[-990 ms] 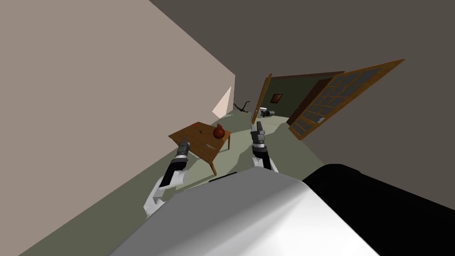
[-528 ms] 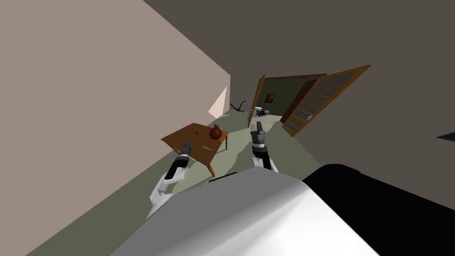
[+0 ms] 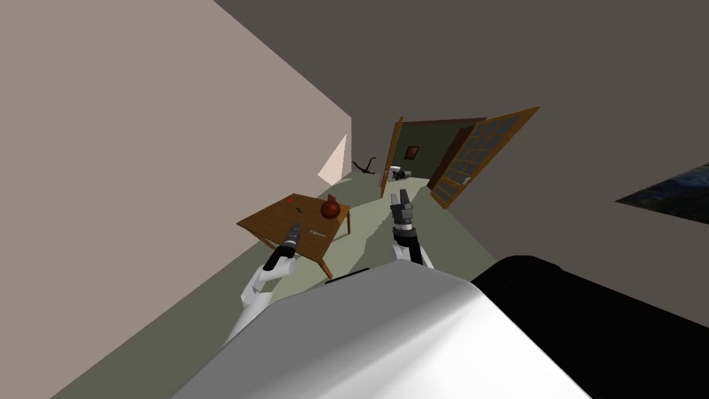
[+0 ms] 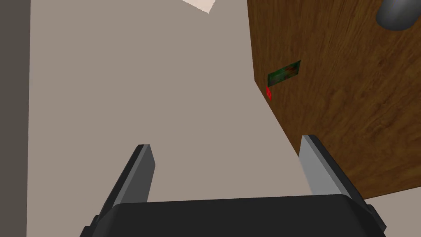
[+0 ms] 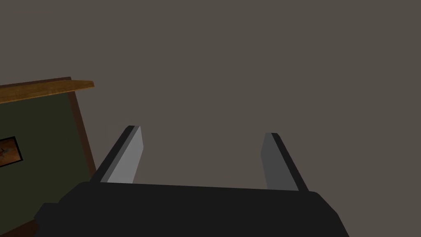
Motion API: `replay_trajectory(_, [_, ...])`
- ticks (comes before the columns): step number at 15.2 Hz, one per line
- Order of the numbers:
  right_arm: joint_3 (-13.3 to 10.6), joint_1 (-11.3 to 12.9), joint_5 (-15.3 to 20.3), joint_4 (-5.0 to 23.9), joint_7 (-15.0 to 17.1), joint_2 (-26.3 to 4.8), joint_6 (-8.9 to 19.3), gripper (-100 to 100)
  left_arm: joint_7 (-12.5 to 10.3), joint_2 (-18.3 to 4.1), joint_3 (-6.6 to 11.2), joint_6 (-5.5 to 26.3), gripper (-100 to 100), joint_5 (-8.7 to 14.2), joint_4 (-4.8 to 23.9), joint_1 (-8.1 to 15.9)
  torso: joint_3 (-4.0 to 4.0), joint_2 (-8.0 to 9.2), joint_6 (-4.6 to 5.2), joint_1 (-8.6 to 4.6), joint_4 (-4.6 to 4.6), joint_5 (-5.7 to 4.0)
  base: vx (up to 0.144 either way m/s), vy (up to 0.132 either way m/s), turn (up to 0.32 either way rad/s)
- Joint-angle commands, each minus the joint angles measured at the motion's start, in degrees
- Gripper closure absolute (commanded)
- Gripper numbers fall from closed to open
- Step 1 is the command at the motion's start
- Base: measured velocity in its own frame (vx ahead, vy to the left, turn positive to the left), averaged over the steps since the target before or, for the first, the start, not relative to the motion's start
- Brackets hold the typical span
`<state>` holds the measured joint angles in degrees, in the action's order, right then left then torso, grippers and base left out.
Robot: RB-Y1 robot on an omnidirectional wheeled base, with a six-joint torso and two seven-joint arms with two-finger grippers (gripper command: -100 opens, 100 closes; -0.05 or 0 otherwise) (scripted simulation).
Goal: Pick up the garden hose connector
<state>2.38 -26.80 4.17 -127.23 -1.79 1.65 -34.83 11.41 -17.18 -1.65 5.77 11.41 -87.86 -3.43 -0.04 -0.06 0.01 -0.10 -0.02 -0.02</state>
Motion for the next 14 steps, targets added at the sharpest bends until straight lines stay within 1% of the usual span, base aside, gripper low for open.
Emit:
replay_trajectory(1, [0.0, 0.0, 0.0, 0.0, 0.0, 0.0, 0.0, 0, 0.1, -0.6, -0.15, 0.9, -100, 0.5, 2.1, 0.7, 0.00, 0.00, 0.00, 0.00, 0.00, 0.00, 0.009, -0.010, -0.028])
replay_trajectory(2, [0.0, 0.0, 0.0, 0.0, 0.0, 0.0, 0.0, 0, 0.6, -1.1, -0.33, 3.1, -100, 1.2, 3.9, 2.4, 0.00, 0.01, -0.02, 0.03, 0.00, 0.00, 0.009, -0.015, -0.128])
replay_trajectory(3, [0.0, 0.0, 0.0, 0.0, 0.0, 0.0, 0.0, 0, 0.6, -1.1, -0.33, 3.1, -100, 1.2, 4.9, 2.4, 0.01, 0.01, 0.01, 0.02, 0.00, 0.00, 0.010, -0.011, -0.132])
replay_trajectory(4, [0.0, 0.0, 0.0, 0.0, 0.0, 0.0, 0.0, 0, 0.6, -1.1, -0.33, 3.1, -100, 1.2, 5.2, 2.4, 0.01, 0.01, 0.00, 0.02, 0.00, 0.01, 0.007, -0.006, -0.038])
replay_trajectory(5, [0.0, 0.0, 0.0, 0.0, 0.0, 0.0, 0.0, 0, 1.1, -1.6, -0.52, 5.2, -100, 1.8, 6.7, 4.0, 0.01, 0.02, -0.02, 0.04, 0.00, 0.01, 0.010, -0.011, -0.128])
replay_trajectory(7, [0.0, 0.0, 0.0, 0.0, 0.0, 0.0, 0.0, 0, 1.1, -1.6, -0.52, 5.2, -100, 1.8, 8.2, 4.0, 0.00, 0.01, 0.00, 0.04, 0.00, 0.01, 0.010, -0.009, -0.094])
replay_trajectory(8, [0.0, 0.0, 0.0, 0.0, 0.0, 0.0, 0.0, 0, 1.6, -2.1, -0.71, 7.3, -100, 2.5, 9.9, 5.6, 0.01, 0.02, -0.03, 0.05, 0.00, 0.01, 0.010, -0.012, -0.090])
replay_trajectory(9, [0.0, 0.0, 0.0, 0.0, 0.0, 0.0, 0.0, 0, 1.6, -2.1, -0.71, 7.3, -100, 2.5, 11.2, 5.6, 0.01, 0.01, 0.00, 0.04, 0.00, 0.01, 0.013, -0.012, -0.122])
replay_trajectory(10, [0.0, 0.0, 0.0, 0.0, 0.0, 0.0, 0.0, 0, 2.1, -2.5, -0.89, 9.1, -100, 3.2, 12.6, 7.2, 0.00, 0.01, 0.00, 0.04, 0.00, 0.01, 0.016, -0.014, -0.205])
replay_trajectory(11, [0.0, 0.0, 0.0, 0.0, 0.0, 0.0, 0.0, 0, 2.1, -2.5, -0.89, 9.3, -100, 3.2, 13.9, 7.2, 0.00, 0.00, 0.02, 0.03, 0.00, 0.00, 0.016, -0.011, -0.158])
replay_trajectory(12, [0.0, 0.0, 0.0, 0.0, 0.0, 0.0, 0.0, 0, 2.1, -2.5, -0.89, 9.3, -100, 3.2, 14.3, 7.2, 0.00, 0.00, 0.00, 0.03, 0.00, 0.00, 0.011, -0.005, -0.030])
replay_trajectory(13, [0.0, 0.0, 0.0, 0.0, 0.0, 0.0, 0.0, 0, 2.5, -2.9, -1.07, 11.4, -100, 3.8, 15.9, 8.8, 0.00, 0.01, -0.03, 0.05, 0.00, 0.01, 0.011, -0.010, -0.104])
replay_trajectory(14, [0.0, 0.0, 0.0, 0.0, 0.0, 0.0, 0.0, 0, 2.5, -2.9, -1.07, 11.4, -100, 3.8, 16.9, 8.8, 0.01, 0.01, 0.01, 0.04, 0.00, 0.01, 0.012, -0.008, -0.116])
